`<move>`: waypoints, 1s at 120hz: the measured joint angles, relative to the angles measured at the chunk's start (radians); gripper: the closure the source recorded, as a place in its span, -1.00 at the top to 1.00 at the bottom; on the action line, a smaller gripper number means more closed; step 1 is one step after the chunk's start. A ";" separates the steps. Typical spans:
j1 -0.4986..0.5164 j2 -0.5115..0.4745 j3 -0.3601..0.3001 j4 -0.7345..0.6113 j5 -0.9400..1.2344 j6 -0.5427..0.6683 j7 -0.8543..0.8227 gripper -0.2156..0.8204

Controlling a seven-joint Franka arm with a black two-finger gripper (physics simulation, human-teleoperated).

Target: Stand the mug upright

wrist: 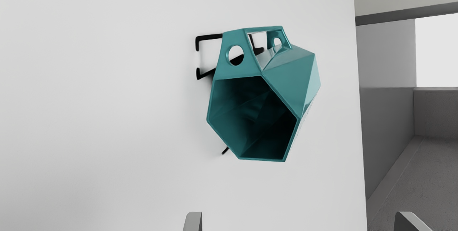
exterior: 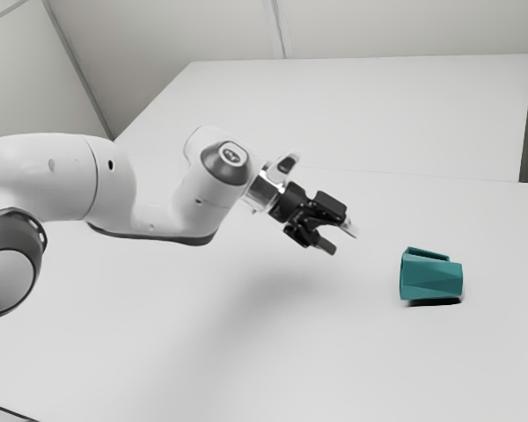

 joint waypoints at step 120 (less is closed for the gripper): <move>-0.112 0.202 -0.006 0.163 -0.149 0.005 0.088 0.53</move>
